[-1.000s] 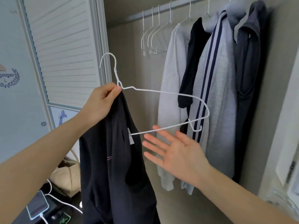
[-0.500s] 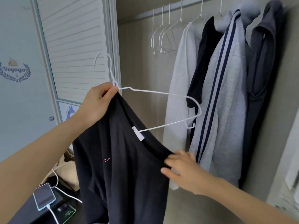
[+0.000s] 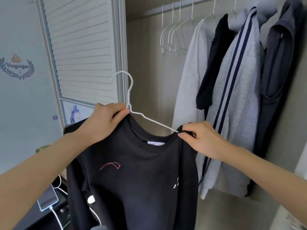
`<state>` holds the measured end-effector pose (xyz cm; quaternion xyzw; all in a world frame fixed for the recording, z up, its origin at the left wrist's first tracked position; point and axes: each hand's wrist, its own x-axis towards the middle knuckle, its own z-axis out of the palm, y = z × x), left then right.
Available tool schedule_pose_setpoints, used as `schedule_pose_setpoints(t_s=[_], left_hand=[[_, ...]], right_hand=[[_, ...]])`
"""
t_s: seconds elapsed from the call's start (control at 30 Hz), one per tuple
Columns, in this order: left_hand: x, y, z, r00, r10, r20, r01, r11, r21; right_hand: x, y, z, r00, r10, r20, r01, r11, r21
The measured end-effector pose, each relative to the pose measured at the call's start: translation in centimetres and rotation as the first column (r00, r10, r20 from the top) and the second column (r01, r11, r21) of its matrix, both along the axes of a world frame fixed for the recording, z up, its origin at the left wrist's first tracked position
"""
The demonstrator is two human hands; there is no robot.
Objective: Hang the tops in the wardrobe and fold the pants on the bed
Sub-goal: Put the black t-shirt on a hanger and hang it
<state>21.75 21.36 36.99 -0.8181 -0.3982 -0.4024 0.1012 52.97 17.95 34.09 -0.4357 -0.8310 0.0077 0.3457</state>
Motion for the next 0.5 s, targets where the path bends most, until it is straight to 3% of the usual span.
schedule_pose_setpoints(t_s=[0.2, 0.37, 0.5], left_hand=[[3.0, -0.3, -0.2, 0.998, -0.059, 0.019, 0.059, 0.998, 0.014], [1.6, 0.2, -1.0, 0.984, -0.157, 0.083, 0.169, 0.971, -0.169], [-0.9, 1.1, -1.7, 0.988, -0.05, 0.146, 0.08, 0.976, -0.201]], right_hand=[[-3.4, 0.3, 1.0, 0.984, -0.006, -0.177, 0.012, 0.999, 0.034], [-1.8, 0.4, 1.4, 0.953, 0.004, -0.304, 0.032, 0.993, 0.115], [1.6, 0.8, 1.9, 0.91, -0.025, -0.414, 0.047, 0.998, 0.043]])
